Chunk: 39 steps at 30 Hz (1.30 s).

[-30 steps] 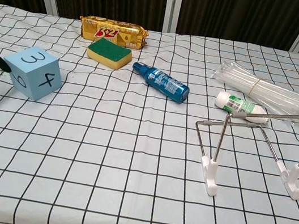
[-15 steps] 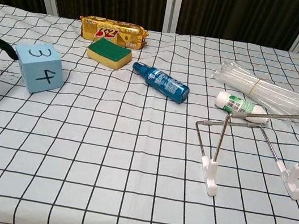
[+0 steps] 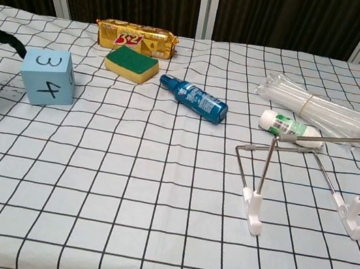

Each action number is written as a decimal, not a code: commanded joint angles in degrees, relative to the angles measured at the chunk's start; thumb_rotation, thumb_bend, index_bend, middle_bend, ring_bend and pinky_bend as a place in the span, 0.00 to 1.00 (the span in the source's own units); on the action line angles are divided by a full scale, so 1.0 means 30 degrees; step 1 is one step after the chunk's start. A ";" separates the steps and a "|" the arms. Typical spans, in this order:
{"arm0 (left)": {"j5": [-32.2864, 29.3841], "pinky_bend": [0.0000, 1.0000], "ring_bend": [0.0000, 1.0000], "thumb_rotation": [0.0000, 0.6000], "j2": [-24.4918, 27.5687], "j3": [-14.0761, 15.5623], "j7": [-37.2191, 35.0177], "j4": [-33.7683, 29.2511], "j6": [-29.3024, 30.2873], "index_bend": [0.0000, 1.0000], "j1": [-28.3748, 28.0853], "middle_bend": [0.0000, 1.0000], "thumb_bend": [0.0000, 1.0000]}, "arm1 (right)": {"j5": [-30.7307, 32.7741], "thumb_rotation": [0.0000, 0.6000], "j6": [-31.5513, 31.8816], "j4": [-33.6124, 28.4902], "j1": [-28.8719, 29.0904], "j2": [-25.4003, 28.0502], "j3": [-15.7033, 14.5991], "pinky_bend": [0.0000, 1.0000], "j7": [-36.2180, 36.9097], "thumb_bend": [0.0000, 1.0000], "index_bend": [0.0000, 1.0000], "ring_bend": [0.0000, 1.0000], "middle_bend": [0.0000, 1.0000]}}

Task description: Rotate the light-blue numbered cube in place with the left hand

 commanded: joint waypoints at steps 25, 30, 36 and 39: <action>-0.0679 0.78 0.83 1.00 0.0078 0.0433 0.0653 0.1068 -0.0324 0.16 -0.2445 0.82 0.54 | 0.0226 1.00 -0.0191 -0.0043 0.0096 -0.0080 0.0053 0.00 -0.0199 0.18 0.00 0.00 0.00; -0.0544 0.78 0.83 1.00 0.0424 0.0460 0.1717 -0.0003 0.1141 0.16 -0.2520 0.82 0.54 | 0.0232 1.00 -0.0218 -0.0079 0.0136 -0.0092 0.0069 0.00 -0.0333 0.18 0.00 0.00 0.00; -0.1970 0.80 0.85 1.00 0.0998 0.0150 0.2392 -0.1911 0.0641 0.15 -0.3460 0.83 0.54 | 0.0202 1.00 -0.0302 -0.0062 0.0189 -0.0157 0.0046 0.00 -0.0367 0.18 0.00 0.00 0.00; -0.3979 0.80 0.86 1.00 0.0703 0.0151 0.3027 -0.2147 0.0111 0.13 -0.4385 0.84 0.56 | 0.0267 1.00 -0.0419 0.0093 0.0200 -0.0238 0.0013 0.00 -0.0274 0.18 0.00 0.00 0.00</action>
